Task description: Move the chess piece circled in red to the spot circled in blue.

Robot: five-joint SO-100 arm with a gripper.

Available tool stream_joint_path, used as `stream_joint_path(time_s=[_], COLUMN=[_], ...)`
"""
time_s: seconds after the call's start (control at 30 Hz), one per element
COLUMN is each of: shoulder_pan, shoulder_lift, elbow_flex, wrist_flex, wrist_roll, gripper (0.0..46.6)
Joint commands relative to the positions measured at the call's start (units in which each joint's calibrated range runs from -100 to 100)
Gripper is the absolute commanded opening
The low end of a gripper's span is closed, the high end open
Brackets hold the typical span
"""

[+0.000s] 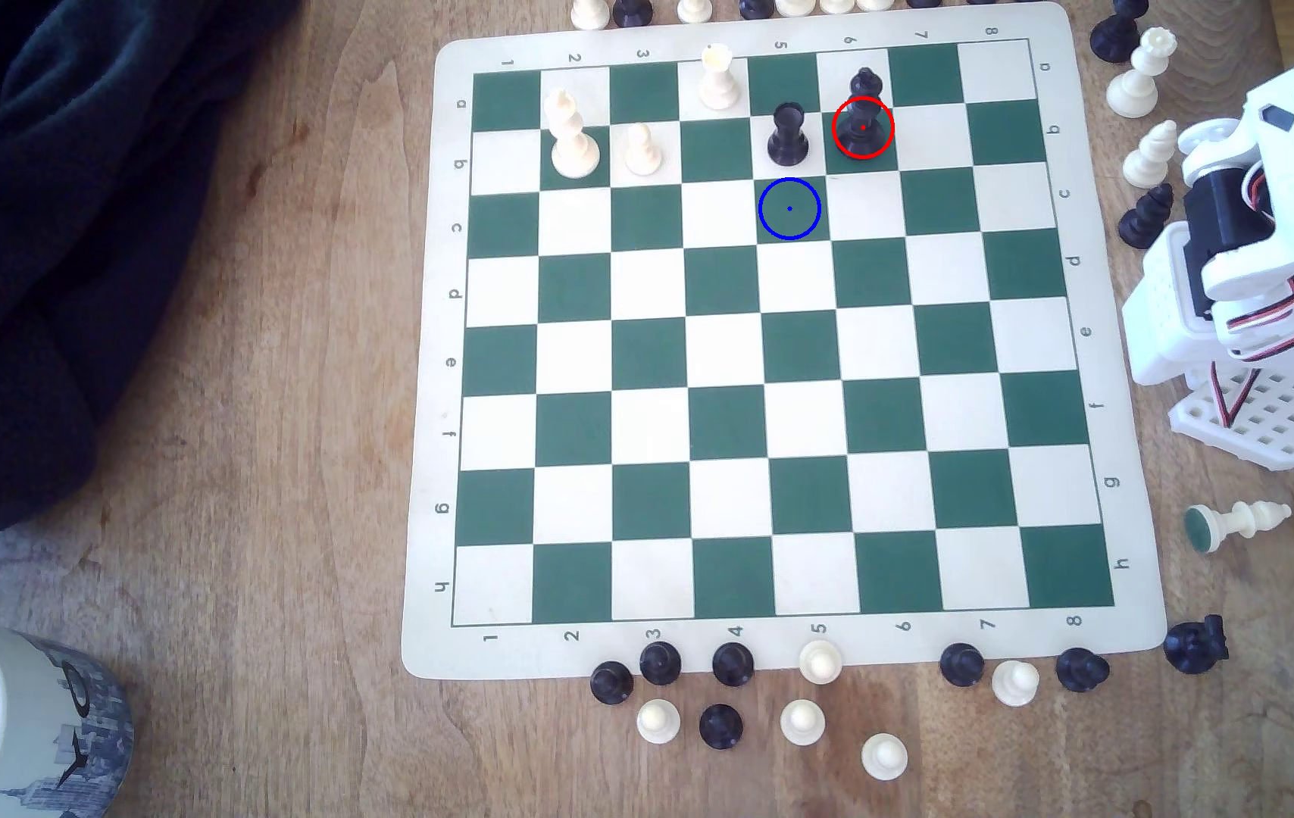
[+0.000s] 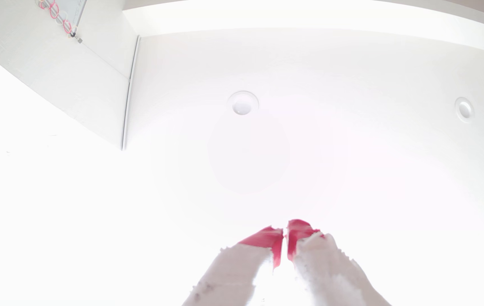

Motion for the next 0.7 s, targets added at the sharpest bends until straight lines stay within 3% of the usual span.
stream_joint_path(time_s=[0.0,0.3,0.47,0.67], shoulder_pan=[5.1,14.1,18.8,23.9], shoulder_lift=[-0.2,-0.2,-0.2,-0.3], elbow_flex=[1.4,-3.0,-13.8,-24.6], wrist_flex=[-0.2,31.1,68.8,100.3], wrist_roll=[0.1,0.1,-0.2,-0.3], gripper=[0.2,0.2,0.2,0.2])
